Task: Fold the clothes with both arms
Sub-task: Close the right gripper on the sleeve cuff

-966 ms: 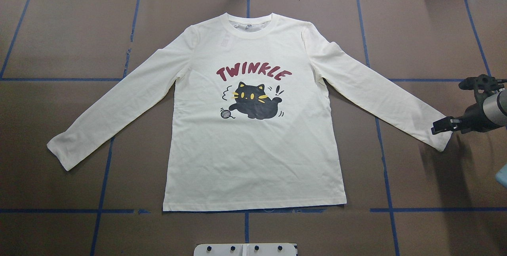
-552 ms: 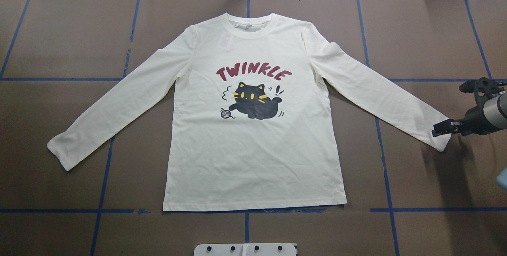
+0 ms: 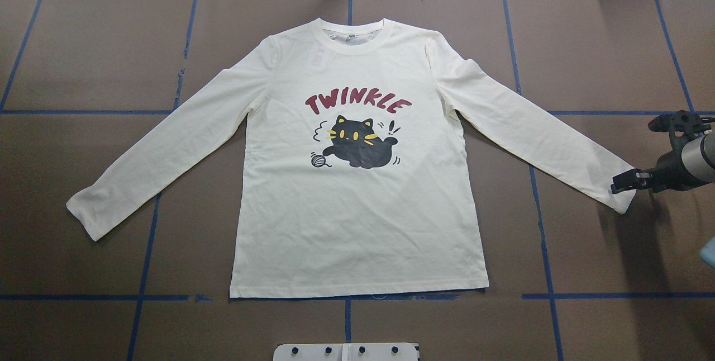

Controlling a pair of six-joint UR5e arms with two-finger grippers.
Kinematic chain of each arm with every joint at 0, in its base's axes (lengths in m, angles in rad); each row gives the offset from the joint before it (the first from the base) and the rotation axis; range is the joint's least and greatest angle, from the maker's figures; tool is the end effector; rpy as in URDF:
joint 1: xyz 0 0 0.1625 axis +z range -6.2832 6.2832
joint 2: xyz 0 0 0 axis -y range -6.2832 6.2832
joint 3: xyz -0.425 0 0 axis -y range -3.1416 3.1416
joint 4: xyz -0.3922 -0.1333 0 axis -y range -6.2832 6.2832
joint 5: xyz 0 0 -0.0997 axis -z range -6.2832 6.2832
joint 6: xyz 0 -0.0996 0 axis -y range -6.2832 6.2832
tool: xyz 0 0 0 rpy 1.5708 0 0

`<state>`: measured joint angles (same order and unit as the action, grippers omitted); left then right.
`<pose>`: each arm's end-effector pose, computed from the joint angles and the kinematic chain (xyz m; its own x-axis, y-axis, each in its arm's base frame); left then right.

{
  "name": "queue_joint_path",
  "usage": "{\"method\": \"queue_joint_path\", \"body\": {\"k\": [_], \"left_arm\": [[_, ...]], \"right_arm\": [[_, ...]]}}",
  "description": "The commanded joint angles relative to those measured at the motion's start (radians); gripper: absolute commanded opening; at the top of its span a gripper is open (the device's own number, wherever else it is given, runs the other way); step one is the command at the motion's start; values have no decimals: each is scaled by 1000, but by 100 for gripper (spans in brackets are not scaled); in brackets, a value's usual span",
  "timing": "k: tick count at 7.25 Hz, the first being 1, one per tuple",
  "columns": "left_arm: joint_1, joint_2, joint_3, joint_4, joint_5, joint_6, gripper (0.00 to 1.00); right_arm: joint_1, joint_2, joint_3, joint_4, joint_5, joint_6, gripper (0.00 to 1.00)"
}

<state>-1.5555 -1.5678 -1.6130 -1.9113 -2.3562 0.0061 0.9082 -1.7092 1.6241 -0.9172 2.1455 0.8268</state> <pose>-0.0551 -0.5102 0.6006 0.7029 0.2785 -0.6545 -0.0185 0.9270 0.3747 -0.2213 -0.4123 0.6335 0.7077 -0.0171 0.7063 -0.0034 0.9996 0.0276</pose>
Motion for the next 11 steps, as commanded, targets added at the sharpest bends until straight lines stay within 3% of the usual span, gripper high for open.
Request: {"method": "queue_joint_path", "body": {"k": [1,3,6,9,10,11], "left_arm": [[0,0,-1,0,0,0,100],[0,2,-1,0,0,2,100],[0,2,-1,0,0,2,100],[0,0,-1,0,0,-3,100],[0,-5,1,0,0,-8,100],[0,-8,-1,0,0,-8,100]], "right_arm": [[0,0,0,-2,1,-2,16],[1,3,6,0,8,-2,2],[8,8,51,-2,52,-2,0],[85,35,131,-2,126,-2,0],[127,145,123,-61,214,0,0],[132,268,123,-162,218,2,0]]}}
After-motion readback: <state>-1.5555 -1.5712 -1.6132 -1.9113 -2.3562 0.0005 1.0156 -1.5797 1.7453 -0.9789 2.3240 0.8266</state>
